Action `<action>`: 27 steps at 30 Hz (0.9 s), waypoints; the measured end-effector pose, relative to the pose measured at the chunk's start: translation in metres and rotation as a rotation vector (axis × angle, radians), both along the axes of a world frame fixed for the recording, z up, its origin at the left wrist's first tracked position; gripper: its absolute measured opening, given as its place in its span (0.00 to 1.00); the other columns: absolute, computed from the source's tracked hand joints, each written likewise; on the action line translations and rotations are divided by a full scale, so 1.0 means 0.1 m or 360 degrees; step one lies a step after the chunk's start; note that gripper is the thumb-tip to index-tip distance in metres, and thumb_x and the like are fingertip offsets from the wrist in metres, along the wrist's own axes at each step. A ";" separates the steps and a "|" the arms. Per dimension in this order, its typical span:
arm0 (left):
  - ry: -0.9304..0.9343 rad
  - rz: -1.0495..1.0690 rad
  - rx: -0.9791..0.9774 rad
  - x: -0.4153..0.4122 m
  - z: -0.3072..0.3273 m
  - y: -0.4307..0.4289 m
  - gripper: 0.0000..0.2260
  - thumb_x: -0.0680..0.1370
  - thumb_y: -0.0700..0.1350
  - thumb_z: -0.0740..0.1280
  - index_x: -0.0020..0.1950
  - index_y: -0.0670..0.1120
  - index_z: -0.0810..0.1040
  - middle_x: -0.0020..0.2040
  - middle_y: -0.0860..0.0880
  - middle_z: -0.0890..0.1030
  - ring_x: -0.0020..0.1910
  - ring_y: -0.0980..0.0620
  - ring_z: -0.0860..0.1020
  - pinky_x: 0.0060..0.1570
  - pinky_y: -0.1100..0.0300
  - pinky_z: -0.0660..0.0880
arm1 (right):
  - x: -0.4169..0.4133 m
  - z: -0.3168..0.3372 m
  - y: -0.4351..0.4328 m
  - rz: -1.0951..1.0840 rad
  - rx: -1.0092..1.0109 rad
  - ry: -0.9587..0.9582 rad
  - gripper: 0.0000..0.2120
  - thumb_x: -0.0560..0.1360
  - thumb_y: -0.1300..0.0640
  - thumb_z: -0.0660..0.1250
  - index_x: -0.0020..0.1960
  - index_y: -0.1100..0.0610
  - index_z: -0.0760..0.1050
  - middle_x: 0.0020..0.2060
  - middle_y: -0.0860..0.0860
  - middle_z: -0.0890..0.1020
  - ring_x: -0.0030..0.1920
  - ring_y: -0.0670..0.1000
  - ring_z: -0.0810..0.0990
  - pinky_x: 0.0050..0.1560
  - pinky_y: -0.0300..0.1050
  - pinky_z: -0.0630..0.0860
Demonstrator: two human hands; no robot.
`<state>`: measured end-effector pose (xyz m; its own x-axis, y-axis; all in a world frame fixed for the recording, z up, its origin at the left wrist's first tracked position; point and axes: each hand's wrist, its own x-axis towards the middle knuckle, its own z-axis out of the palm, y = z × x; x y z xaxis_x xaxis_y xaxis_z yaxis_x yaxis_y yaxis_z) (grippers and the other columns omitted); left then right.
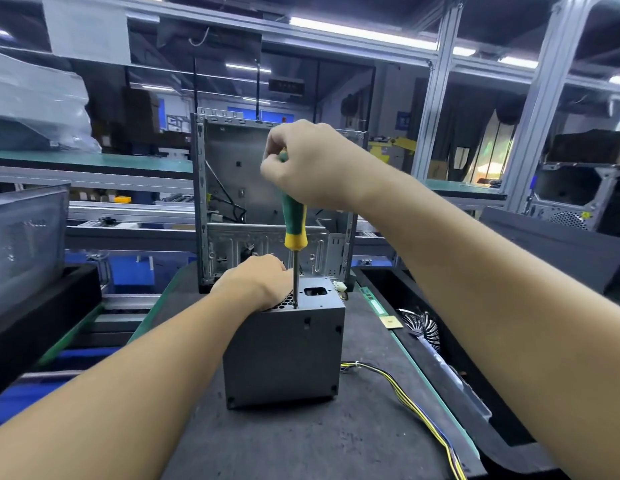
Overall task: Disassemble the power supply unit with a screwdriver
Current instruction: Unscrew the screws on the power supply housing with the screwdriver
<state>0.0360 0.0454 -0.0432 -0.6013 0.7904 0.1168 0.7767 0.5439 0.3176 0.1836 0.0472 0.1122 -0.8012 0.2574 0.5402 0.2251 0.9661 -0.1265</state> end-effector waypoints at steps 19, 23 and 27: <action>-0.0096 0.0056 0.0084 0.07 0.04 -0.08 0.18 0.77 0.58 0.53 0.41 0.49 0.77 0.42 0.49 0.78 0.45 0.43 0.78 0.57 0.47 0.76 | 0.09 0.01 0.10 -0.0073 -0.0089 -0.0093 0.11 0.80 0.53 0.58 0.57 0.57 0.75 0.45 0.52 0.82 0.32 0.49 0.79 0.33 0.42 0.77; -0.0063 0.0044 0.0048 0.11 0.06 -0.08 0.16 0.76 0.56 0.51 0.36 0.48 0.71 0.41 0.49 0.76 0.43 0.45 0.76 0.52 0.51 0.74 | 0.10 0.00 0.10 -0.0111 -0.0044 0.0002 0.15 0.80 0.46 0.56 0.42 0.53 0.73 0.36 0.49 0.81 0.30 0.49 0.77 0.31 0.41 0.73; -0.0073 0.0050 0.0093 0.08 0.05 -0.08 0.16 0.80 0.55 0.53 0.40 0.49 0.74 0.41 0.50 0.76 0.45 0.44 0.76 0.57 0.48 0.75 | 0.07 -0.02 0.11 -0.0015 0.0131 0.0085 0.11 0.81 0.48 0.60 0.46 0.52 0.76 0.34 0.45 0.76 0.34 0.46 0.74 0.34 0.41 0.71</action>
<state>0.0443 0.0373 -0.0385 -0.6314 0.7638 0.1341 0.7436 0.5472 0.3843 0.1910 0.0577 0.1105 -0.7686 0.2176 0.6015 0.2291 0.9716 -0.0587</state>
